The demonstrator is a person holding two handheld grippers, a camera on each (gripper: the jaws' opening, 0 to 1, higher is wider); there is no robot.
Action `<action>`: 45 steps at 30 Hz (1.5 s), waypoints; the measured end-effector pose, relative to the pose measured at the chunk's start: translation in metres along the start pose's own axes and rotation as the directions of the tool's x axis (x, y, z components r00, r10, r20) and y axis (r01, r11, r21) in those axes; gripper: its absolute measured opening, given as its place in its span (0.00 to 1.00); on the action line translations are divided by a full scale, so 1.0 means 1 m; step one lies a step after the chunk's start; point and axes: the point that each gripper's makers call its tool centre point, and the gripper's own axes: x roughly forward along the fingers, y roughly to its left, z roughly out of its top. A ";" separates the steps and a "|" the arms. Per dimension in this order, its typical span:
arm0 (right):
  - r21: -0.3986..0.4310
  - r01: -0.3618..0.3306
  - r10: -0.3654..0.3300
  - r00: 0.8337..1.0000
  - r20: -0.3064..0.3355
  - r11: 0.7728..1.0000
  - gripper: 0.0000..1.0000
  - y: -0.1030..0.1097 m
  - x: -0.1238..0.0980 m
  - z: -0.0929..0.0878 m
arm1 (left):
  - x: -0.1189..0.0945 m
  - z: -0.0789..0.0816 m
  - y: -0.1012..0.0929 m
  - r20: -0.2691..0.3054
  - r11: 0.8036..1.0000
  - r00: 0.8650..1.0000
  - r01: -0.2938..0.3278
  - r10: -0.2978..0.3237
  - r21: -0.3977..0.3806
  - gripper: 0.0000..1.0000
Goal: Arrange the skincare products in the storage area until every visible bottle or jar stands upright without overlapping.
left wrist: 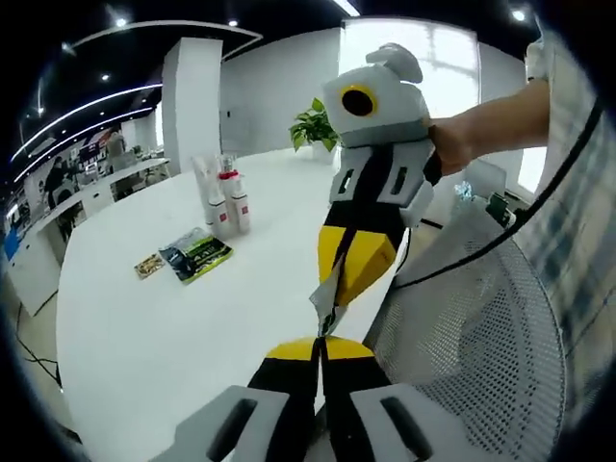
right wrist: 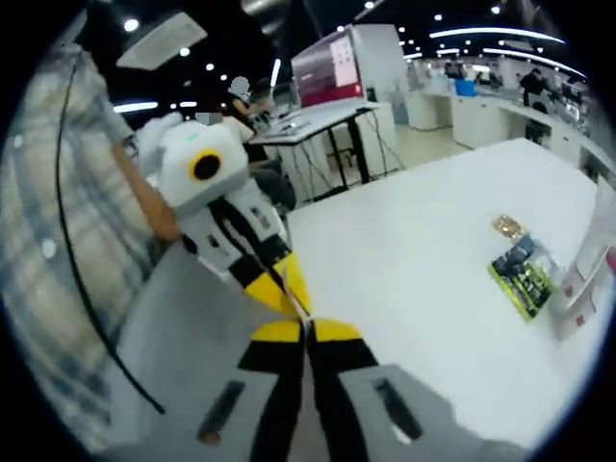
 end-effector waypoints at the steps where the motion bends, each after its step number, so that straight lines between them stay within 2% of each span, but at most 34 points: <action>1: 0.008 0.033 -0.033 0.999 0.013 0.999 0.06 -0.005 0.001 0.000 | -0.001 0.002 0.003 0.008 1.000 1.000 -0.005 0.005 -0.021 0.00; 3: 0.020 0.072 -0.073 0.997 0.038 0.997 0.13 -0.012 0.002 0.001 | -0.002 0.005 0.004 0.024 0.999 1.000 0.006 -0.005 -0.046 0.00; 5: 0.034 0.074 -0.077 0.995 0.064 0.997 0.14 -0.012 0.004 0.002 | -0.003 0.006 0.004 0.030 0.998 1.000 0.007 -0.005 -0.055 0.00; 8: 0.104 0.082 -0.093 0.990 0.104 0.991 0.16 -0.014 0.006 0.004 | -0.003 0.008 0.003 0.043 0.997 0.999 0.010 -0.006 -0.075 0.00; 10: 0.114 0.091 -0.108 0.983 0.146 0.989 0.15 -0.016 0.005 0.006 | -0.003 0.007 0.004 0.039 0.996 0.999 0.009 -0.006 -0.087 0.00; 13: 0.176 0.081 -0.114 0.976 0.183 0.981 0.13 -0.016 0.003 0.005 | -0.004 0.009 0.006 0.048 0.995 0.999 0.006 -0.001 -0.104 0.00; 19: 0.216 0.079 -0.128 0.966 0.225 0.973 0.07 -0.012 0.000 0.002 | -0.005 0.012 0.004 0.064 0.994 0.998 0.016 -0.009 -0.112 0.00; 24: 0.234 0.126 -0.183 0.953 0.242 0.964 0.09 -0.016 -0.007 0.001 | -0.005 0.012 0.003 0.062 0.993 0.998 0.028 -0.021 -0.118 0.00; 26: 0.272 0.109 -0.183 0.947 0.265 0.956 0.07 -0.015 -0.011 0.002 | -0.005 0.013 0.003 0.066 0.992 0.997 0.035 -0.028 -0.121 0.00; 29: 0.275 0.100 -0.178 0.945 0.275 0.956 0.03 -0.009 -0.016 0.003 | -0.005 0.013 -0.001 0.070 0.991 0.997 0.052 -0.044 -0.122 0.00; 32: 0.246 0.129 -0.195 0.943 0.270 0.961 0.01 -0.005 -0.017 0.001 | -0.005 0.013 -0.005 0.068 0.989 0.996 0.070 -0.062 -0.128 0.00; 36: 0.328 0.113 -0.218 0.928 0.303 0.938 0.01 -0.006 -0.019 0.001 | -0.006 0.015 -0.004 0.078 0.985 0.994 0.089 -0.078 -0.148 0.00; 37: 0.324 0.118 -0.222 0.926 0.306 0.939 0.00 -0.007 -0.021 0.002 | -0.006 0.016 -0.005 0.086 0.982 0.992 0.107 -0.094 -0.158 0.00; 39: 0.333 0.104 -0.214 0.925 0.315 0.937 0.00 -0.006 -0.023 0.004 | -0.009 0.020 -0.009 0.111 0.961 0.983 0.167 -0.145 -0.222 0.00; 41: 0.354 0.059 -0.192 0.916 0.353 0.933 0.01 -0.001 -0.029 0.013 | -0.016 0.029 -0.007 0.161 0.941 0.972 0.210 -0.172 -0.265 0.00; 43: 0.357 0.028 -0.173 0.908 0.382 0.934 0.03 0.003 -0.035 0.021 | -0.024 0.038 -0.009 0.214 0.897 0.953 0.278 -0.213 -0.345 0.00; 45: 0.342 0.028 -0.168 0.906 0.388 0.939 0.05 0.005 -0.040 0.025 | -0.030 0.043 -0.012 0.228 0.871 0.942 0.319 -0.248 -0.374 0.00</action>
